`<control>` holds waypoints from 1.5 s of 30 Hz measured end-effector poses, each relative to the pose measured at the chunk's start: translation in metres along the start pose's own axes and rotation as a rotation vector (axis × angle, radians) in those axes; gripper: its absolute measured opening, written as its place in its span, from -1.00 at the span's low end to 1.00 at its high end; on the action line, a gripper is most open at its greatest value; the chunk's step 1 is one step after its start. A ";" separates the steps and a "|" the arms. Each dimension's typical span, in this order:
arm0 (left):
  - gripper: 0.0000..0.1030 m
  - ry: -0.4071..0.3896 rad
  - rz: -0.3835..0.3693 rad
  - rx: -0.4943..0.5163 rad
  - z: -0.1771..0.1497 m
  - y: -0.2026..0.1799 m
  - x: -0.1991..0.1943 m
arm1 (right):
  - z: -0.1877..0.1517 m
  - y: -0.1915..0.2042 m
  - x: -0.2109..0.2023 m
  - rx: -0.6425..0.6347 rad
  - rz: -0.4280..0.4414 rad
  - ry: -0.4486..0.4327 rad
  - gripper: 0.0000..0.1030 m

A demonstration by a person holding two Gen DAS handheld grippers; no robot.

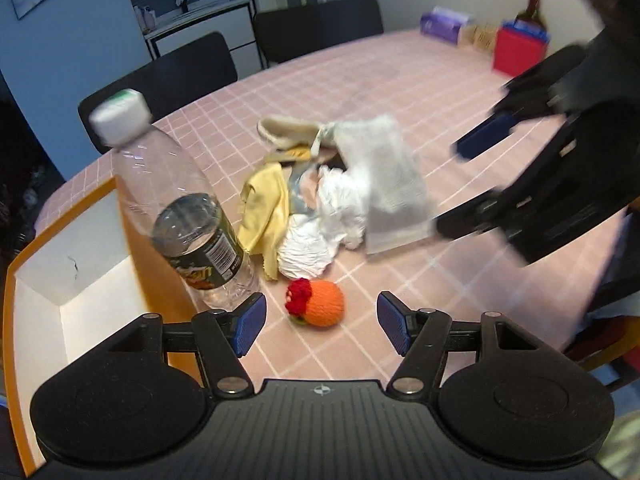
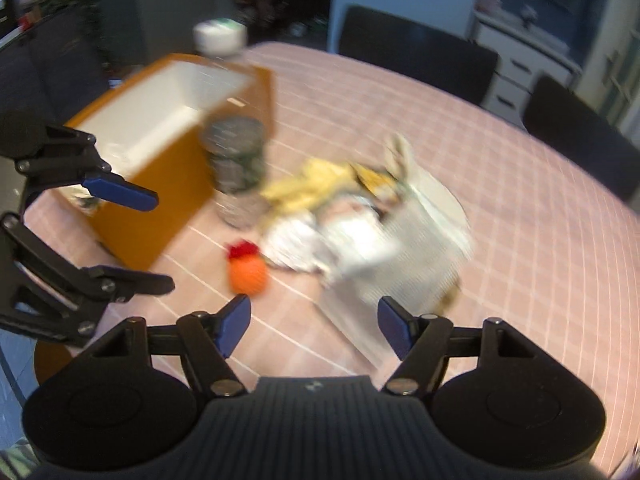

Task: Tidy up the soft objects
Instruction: 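Grasp the orange crocheted fruit with left tool while right tool grasps the mesh bag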

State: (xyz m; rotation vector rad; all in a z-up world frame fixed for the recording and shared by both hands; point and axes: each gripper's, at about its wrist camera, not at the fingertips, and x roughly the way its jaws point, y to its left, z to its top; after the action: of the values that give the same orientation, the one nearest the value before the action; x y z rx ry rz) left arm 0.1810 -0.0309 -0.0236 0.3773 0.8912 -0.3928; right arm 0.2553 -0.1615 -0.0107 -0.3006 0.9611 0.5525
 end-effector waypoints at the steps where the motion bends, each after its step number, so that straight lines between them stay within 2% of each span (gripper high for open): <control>1: 0.55 0.014 0.025 0.012 0.001 -0.001 0.013 | -0.003 -0.008 0.005 0.016 -0.006 0.007 0.49; 3: 0.56 0.046 0.071 0.023 0.000 -0.008 0.032 | -0.007 -0.022 0.014 0.041 -0.016 0.016 0.64; 5: 0.56 0.083 0.086 0.011 0.001 -0.008 0.048 | -0.011 -0.037 0.022 0.064 -0.026 0.026 0.78; 7: 0.65 0.114 0.087 0.000 0.002 -0.007 0.059 | -0.008 -0.048 0.033 0.095 -0.028 0.040 0.80; 11: 0.69 0.170 0.124 0.015 0.002 -0.009 0.082 | 0.001 -0.061 0.056 0.176 0.002 0.055 0.82; 16: 0.75 0.184 0.094 -0.023 0.004 -0.003 0.094 | 0.017 -0.060 0.074 0.188 0.016 0.025 0.82; 18: 0.75 0.185 0.095 -0.019 0.006 -0.004 0.097 | 0.021 -0.058 0.081 0.189 0.005 0.035 0.69; 20: 0.73 0.182 0.098 -0.004 0.006 -0.005 0.097 | 0.021 -0.056 0.084 0.190 0.005 0.046 0.31; 21: 0.72 0.181 0.098 0.003 0.006 -0.006 0.098 | 0.019 -0.056 0.084 0.189 -0.003 0.048 0.25; 22: 0.71 0.180 0.096 0.008 0.006 -0.006 0.098 | 0.018 -0.056 0.083 0.185 -0.015 0.046 0.11; 24: 0.71 0.174 0.092 0.011 0.006 -0.008 0.100 | 0.015 -0.057 0.079 0.179 -0.025 0.039 -0.23; 26: 0.70 0.166 0.094 0.021 0.005 -0.009 0.101 | 0.010 -0.060 0.074 0.183 -0.024 0.037 -0.86; 28: 0.70 0.159 0.108 0.038 0.004 -0.011 0.103 | 0.006 -0.062 0.068 0.177 -0.013 0.028 -1.00; 32: 0.71 0.149 0.110 0.041 0.002 -0.012 0.106 | -0.003 -0.059 0.051 0.150 -0.009 0.018 -1.00; 34: 0.49 0.152 0.112 0.037 0.000 -0.013 0.105 | -0.008 -0.054 0.043 0.130 -0.002 0.034 -1.00; 39: 0.17 0.164 0.091 0.011 -0.005 -0.012 0.099 | -0.024 -0.035 0.032 0.064 -0.002 0.074 -1.00; 45: 0.15 0.127 0.087 -0.021 -0.015 -0.010 0.080 | -0.033 -0.022 0.021 0.037 0.005 0.077 -1.00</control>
State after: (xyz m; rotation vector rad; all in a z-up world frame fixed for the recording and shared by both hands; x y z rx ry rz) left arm 0.2114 -0.0456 -0.0984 0.4239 0.9981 -0.2820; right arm 0.2548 -0.1888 -0.0459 -0.2879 1.0456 0.5296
